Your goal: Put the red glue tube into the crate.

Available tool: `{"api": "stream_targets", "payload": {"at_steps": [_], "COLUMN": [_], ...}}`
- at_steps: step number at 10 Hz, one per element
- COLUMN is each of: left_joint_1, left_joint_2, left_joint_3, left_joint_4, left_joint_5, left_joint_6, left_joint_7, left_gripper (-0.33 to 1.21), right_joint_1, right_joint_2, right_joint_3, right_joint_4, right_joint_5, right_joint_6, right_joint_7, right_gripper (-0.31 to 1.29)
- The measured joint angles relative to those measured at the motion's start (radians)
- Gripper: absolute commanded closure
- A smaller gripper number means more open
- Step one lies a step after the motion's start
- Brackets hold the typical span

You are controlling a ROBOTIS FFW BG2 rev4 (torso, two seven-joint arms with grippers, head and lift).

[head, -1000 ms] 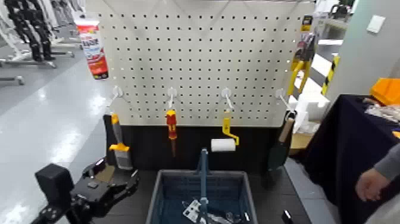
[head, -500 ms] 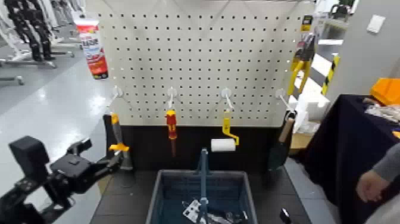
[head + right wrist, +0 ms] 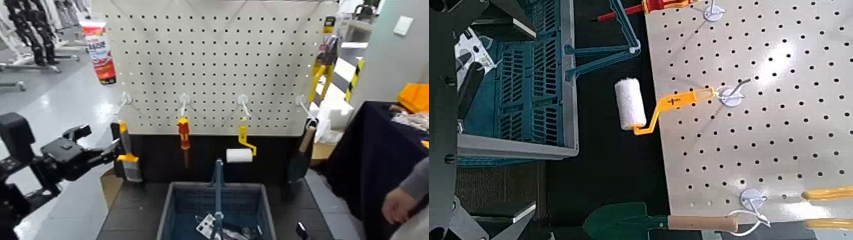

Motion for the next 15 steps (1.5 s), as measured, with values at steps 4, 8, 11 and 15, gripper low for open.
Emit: {"api": "stream_targets", "payload": {"at_steps": [4, 8, 11, 15], "left_joint_1": [-0.121, -0.217, -0.297, -0.412], "left_joint_2": [0.057, 0.104, 0.144, 0.166], "left_joint_3": [-0.001, 0.007, -0.005, -0.044], "left_joint_4": [0.043, 0.079, 0.144, 0.268], "left_joint_5": [-0.008, -0.031, -0.031, -0.029], "left_joint_6": [0.051, 0.074, 0.061, 0.02], "left_joint_7": [-0.101, -0.174, -0.22, -0.286], "left_gripper": [0.12, 0.12, 0.13, 0.14], "right_joint_1": [-0.014, -0.025, -0.033, -0.039], "right_joint_2": [0.004, 0.005, 0.008, 0.007], "right_joint_3": [-0.009, -0.016, -0.02, -0.021], "right_joint_4": [0.014, 0.028, 0.038, 0.043], "right_joint_5": [-0.009, -0.024, -0.033, -0.041], "right_joint_6": [0.0, 0.003, 0.009, 0.015], "right_joint_7": [0.025, 0.047, 0.065, 0.081], "right_gripper": [0.11, 0.11, 0.11, 0.11]}}
